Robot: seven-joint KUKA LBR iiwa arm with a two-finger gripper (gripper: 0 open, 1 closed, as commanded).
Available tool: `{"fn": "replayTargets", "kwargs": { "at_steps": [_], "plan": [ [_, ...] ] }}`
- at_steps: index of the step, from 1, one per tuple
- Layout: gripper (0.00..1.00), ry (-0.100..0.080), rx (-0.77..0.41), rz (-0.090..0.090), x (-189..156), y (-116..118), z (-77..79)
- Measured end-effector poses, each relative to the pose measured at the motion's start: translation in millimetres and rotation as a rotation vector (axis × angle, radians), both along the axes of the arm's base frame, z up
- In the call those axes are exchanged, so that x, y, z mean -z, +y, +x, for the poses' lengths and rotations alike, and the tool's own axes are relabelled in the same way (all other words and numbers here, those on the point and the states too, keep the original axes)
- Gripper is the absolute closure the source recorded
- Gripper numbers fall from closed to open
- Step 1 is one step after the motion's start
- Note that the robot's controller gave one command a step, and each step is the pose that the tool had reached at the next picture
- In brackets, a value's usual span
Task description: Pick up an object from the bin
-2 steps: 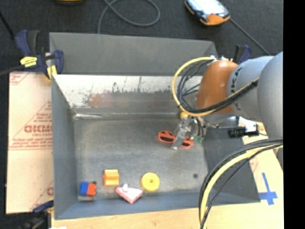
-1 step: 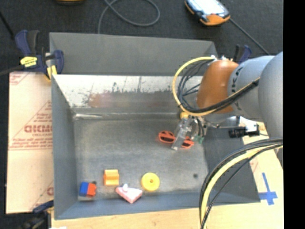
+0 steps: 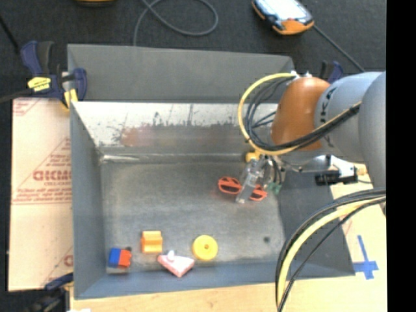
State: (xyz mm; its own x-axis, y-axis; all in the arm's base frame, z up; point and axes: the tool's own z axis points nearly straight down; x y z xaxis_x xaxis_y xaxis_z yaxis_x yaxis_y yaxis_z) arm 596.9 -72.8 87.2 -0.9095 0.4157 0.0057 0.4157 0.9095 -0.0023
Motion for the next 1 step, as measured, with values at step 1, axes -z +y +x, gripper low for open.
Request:
{"fn": "replayTargets", "kwargs": {
  "at_steps": [1],
  "plan": [
    [1.0,-0.006,-0.001,0.0,-23.1,-0.4,1.5]
  ]
}}
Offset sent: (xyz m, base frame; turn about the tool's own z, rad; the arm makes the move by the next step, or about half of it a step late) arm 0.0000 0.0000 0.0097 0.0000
